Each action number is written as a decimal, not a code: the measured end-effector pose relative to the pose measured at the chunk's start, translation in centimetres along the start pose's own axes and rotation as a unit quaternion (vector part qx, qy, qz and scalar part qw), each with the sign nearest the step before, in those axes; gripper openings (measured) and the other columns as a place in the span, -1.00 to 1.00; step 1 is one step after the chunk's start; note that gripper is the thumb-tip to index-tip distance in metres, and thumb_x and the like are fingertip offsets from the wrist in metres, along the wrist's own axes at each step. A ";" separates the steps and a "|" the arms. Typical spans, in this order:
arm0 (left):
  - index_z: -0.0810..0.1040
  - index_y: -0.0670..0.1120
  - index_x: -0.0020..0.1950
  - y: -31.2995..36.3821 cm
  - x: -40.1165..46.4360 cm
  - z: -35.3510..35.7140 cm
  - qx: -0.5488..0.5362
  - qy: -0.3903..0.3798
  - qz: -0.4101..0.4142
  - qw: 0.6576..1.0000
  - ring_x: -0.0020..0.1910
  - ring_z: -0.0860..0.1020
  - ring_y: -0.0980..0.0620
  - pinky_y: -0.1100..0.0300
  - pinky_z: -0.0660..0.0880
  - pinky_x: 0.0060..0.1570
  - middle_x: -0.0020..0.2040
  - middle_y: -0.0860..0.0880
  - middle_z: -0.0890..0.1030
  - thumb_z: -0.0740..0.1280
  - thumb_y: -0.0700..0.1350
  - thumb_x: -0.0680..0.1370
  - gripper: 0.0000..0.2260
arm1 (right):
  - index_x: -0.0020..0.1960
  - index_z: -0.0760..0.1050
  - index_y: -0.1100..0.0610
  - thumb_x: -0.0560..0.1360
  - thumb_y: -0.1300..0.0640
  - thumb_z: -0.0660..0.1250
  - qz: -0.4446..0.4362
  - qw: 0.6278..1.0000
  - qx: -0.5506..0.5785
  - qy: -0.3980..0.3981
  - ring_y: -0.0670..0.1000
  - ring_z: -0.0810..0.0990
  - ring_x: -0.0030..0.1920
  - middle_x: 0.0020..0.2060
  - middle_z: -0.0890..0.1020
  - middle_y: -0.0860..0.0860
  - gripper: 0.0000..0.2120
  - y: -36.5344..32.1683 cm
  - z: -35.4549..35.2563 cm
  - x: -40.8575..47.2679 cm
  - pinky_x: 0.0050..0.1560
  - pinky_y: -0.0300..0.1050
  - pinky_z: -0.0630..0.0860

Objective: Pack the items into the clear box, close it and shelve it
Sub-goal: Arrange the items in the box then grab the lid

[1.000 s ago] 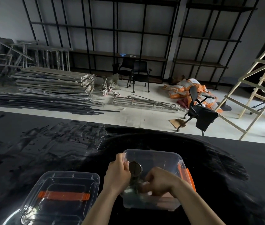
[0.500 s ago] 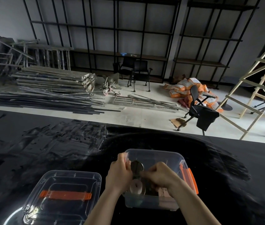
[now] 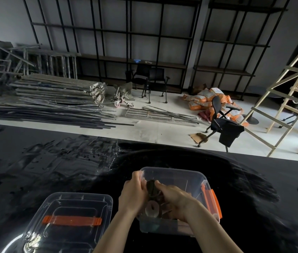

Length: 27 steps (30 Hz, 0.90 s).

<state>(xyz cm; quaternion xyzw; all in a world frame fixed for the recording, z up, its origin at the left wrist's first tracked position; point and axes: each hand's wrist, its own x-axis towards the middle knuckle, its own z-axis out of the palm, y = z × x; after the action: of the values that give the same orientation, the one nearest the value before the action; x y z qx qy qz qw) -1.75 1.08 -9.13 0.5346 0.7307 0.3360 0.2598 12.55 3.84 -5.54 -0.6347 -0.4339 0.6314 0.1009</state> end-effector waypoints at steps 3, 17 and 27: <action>0.33 0.08 0.43 0.3 0.1 -0.1 0.010 -0.008 0.000 1.000 0.19 0.55 -0.04 -0.03 0.51 0.09 0.21 0.00 0.60 0.12 0.04 0.64 -0.65 | 0.14 0.63 0.14 0.57 -0.26 0.23 -0.002 1.000 0.007 -0.005 0.19 0.70 0.08 0.05 0.71 0.19 -0.50 0.0 -0.1 0.1 0.23 0.12 0.60; 0.36 -0.02 0.42 -0.1 -1.1 -3.1 -0.053 0.114 0.041 0.991 0.18 0.58 0.03 0.04 0.55 0.14 0.25 0.01 0.60 0.08 0.25 0.56 -0.47 | 0.00 0.62 -0.05 0.57 -0.08 0.29 -0.341 0.829 -0.222 0.384 0.03 0.66 -0.13 -0.13 0.70 -0.10 -0.83 -2.5 2.9 -4.0 -0.17 -0.06 0.53; 0.43 -0.08 0.39 -11.5 -1.4 -14.8 0.084 0.170 -0.147 0.971 0.29 0.48 -0.17 -0.06 0.46 0.21 0.30 -0.15 0.56 0.25 0.03 0.57 -0.59 | 0.25 0.59 0.03 0.55 -0.12 0.30 -0.331 0.891 -0.303 0.074 0.03 0.64 0.17 0.14 0.69 -0.03 -0.65 -2.1 15.7 -3.4 0.21 -0.05 0.54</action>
<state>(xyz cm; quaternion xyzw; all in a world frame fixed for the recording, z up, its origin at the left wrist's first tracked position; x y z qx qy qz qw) -19.30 -5.75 -8.50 0.3766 0.8603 0.3171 0.1327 -1.71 -3.79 -4.56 -0.4989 -0.7805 0.3505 0.1382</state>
